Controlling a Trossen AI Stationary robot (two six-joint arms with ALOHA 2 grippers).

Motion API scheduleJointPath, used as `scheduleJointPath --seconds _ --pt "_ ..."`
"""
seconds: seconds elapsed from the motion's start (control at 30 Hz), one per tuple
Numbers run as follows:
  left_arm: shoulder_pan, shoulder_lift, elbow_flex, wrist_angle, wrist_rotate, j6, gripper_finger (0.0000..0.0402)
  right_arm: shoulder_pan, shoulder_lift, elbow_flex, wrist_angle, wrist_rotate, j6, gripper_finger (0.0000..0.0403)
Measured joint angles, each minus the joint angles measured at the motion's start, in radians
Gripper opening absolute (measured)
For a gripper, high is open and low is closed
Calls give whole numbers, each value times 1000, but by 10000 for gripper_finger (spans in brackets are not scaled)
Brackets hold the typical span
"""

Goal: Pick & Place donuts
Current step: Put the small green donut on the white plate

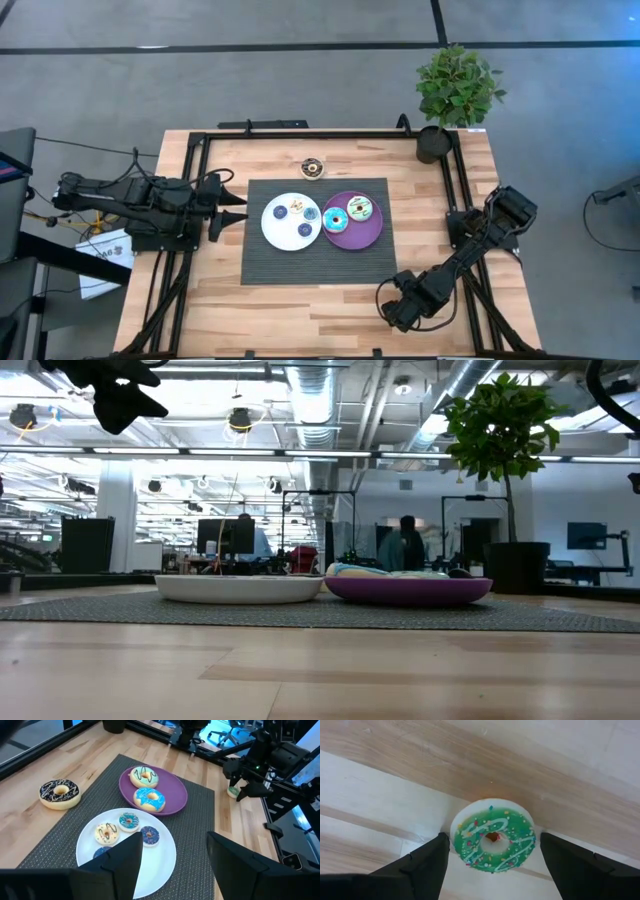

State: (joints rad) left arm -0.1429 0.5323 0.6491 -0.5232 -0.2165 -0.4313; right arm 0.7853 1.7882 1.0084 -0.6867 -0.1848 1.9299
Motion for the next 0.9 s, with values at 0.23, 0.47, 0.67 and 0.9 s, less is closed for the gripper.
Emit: scheduleJointPath --seconds 0.23,0.47,0.67,0.9 --pt "0 0 0 0 0 0 212 -2 0 0 0 0 1 301" --pt "0 0 0 0 0 0 212 -2 0 0 0 0 1 260" --pt "0 0 0 0 0 0 212 -3 0 -1 7 0 1 216" --pt "0 0 0 0 0 0 212 -3 0 -1 15 1 1 179"
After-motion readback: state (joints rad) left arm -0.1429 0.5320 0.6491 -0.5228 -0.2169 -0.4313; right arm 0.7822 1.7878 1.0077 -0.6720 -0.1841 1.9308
